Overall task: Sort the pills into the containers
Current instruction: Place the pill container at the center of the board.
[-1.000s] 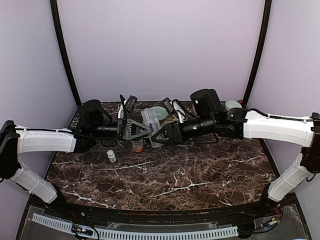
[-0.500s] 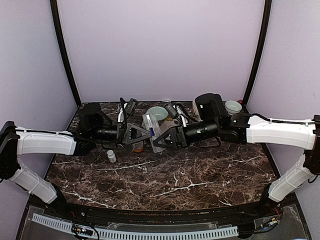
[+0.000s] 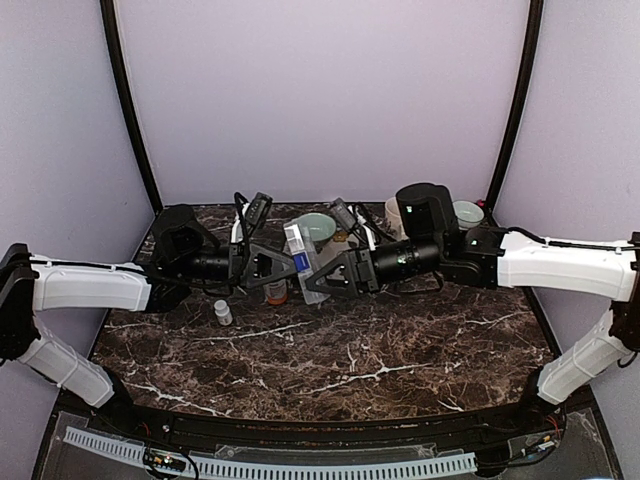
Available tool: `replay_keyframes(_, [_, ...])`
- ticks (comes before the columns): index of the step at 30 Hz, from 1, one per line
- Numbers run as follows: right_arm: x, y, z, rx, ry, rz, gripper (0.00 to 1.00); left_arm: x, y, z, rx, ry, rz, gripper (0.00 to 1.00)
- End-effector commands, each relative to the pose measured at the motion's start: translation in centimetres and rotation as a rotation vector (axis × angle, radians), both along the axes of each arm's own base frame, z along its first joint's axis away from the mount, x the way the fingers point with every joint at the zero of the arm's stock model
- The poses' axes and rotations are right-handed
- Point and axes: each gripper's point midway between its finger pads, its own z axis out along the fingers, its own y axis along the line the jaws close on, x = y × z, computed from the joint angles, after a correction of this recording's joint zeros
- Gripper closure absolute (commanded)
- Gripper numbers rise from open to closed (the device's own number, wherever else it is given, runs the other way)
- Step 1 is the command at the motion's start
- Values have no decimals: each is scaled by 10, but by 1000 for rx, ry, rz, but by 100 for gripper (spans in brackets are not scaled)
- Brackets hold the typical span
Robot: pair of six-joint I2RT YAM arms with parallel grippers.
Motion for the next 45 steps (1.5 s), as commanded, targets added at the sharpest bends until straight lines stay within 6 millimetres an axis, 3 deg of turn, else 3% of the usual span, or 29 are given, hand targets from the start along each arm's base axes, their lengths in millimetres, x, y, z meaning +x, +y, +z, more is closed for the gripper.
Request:
replay_keyframes(1, [-27, 15, 6, 17, -9, 102, 67, -4, -2, 25, -77, -78, -19, 43])
replay_keyframes(9, [-27, 22, -8, -34, -13, 97, 65, -3, -4, 28, -84, -71, -28, 41])
replay_keyframes(10, [-26, 25, 3, -14, -27, 99, 65, -3, -5, 27, -84, -69, -28, 41])
replay_keyframes(13, [-27, 28, 5, -10, -29, 103, 65, -2, -6, 25, -78, -65, -26, 44])
replay_keyframes(15, [-28, 28, 7, -5, -28, 108, 64, -2, -7, 22, -73, -68, -27, 57])
replay_keyframes(17, [-30, 27, 9, 5, -24, 116, 63, -1, -7, 20, -68, -74, -18, 84])
replay_keyframes(18, [-31, 27, 10, 10, -20, 121, 63, 0, -7, 19, -68, -77, -8, 92])
replay_keyframes(19, [-32, 26, 12, 19, -19, 123, 62, 0, -6, 18, -69, -82, -1, 94])
replay_keyframes(22, [-34, 24, 20, 47, -10, 126, 58, -1, -4, 19, -75, -96, 3, 94])
replay_keyframes(27, [-35, 18, 13, 49, 13, 125, 56, 0, -4, 18, -68, -93, 12, 92])
replay_keyframes(32, [-29, 10, 6, 8, 4, 95, 56, 6, -2, 11, -30, -71, 55, 81])
replay_keyframes(37, [-10, -15, -31, -164, -8, 5, 55, 19, 11, -4, 69, -74, 209, 68])
replay_keyframes(45, [14, -46, -119, -462, 35, -72, 55, 30, 33, -22, 147, -64, 371, 65])
